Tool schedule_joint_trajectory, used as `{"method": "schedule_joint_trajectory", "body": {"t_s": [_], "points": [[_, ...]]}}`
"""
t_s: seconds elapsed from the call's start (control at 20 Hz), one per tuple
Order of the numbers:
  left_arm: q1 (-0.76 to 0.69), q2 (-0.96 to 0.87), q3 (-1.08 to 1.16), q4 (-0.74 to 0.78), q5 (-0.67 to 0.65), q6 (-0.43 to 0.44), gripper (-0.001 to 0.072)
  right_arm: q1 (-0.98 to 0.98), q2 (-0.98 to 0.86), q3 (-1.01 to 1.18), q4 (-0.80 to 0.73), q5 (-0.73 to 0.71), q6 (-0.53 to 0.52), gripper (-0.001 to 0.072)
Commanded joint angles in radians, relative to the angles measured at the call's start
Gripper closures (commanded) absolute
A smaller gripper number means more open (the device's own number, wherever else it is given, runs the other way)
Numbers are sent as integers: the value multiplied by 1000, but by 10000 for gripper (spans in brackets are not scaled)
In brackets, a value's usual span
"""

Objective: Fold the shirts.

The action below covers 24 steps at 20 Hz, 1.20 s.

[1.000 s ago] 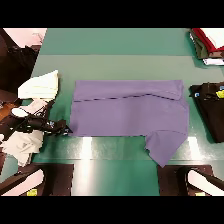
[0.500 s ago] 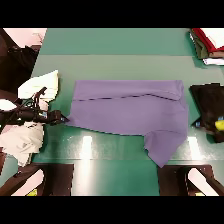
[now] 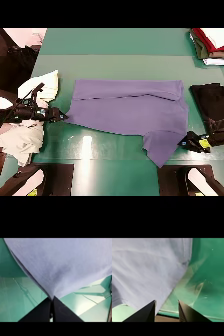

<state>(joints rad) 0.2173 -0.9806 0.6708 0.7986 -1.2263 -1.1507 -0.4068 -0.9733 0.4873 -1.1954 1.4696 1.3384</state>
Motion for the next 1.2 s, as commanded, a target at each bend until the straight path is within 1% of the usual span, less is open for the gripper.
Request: {"method": "schedule_joint_trajectory", "body": {"t_s": [0.0,0.15,0.25,0.3,0.35,0.4,0.45,0.6,0.65,0.75,0.85,0.95,1.0,1.05,1.15], "points": [[1,1,1,-2,-20,-1,685,122,-67,5,-2,-65,55,371],[1,1,1,-1,-37,-1,685,209,-117,4,-5,-104,76,384],[1,1,1,2,-43,-1,685,242,-122,5,-10,-109,75,469],[1,1,2,4,-43,-1,685,252,-110,5,-14,-108,74,577],[1,1,2,18,-50,-1,685,256,-86,5,-14,-105,74,655],[1,1,2,38,-62,-1,686,255,-49,5,-14,-98,74,666],[1,1,2,62,-86,-1,686,255,-8,5,-24,-83,75,695],[1,5,1,148,-162,-6,686,255,141,5,-130,9,75,695],[1,23,-1,190,-178,-22,686,255,194,5,-165,53,76,696],[1,93,-6,270,-196,-44,686,255,295,5,-213,117,76,696],[1,177,-13,325,-247,-83,686,255,387,5,-220,147,76,696],[1,243,-21,315,-293,-120,686,255,460,5,-211,152,86,696],[0,265,-24,297,-291,-136,685,256,488,7,-209,148,87,696],[0,270,-23,252,-278,-137,685,255,509,15,-194,132,86,696],[0,258,-23,131,-214,-136,686,256,502,63,-153,72,86,697]]}}
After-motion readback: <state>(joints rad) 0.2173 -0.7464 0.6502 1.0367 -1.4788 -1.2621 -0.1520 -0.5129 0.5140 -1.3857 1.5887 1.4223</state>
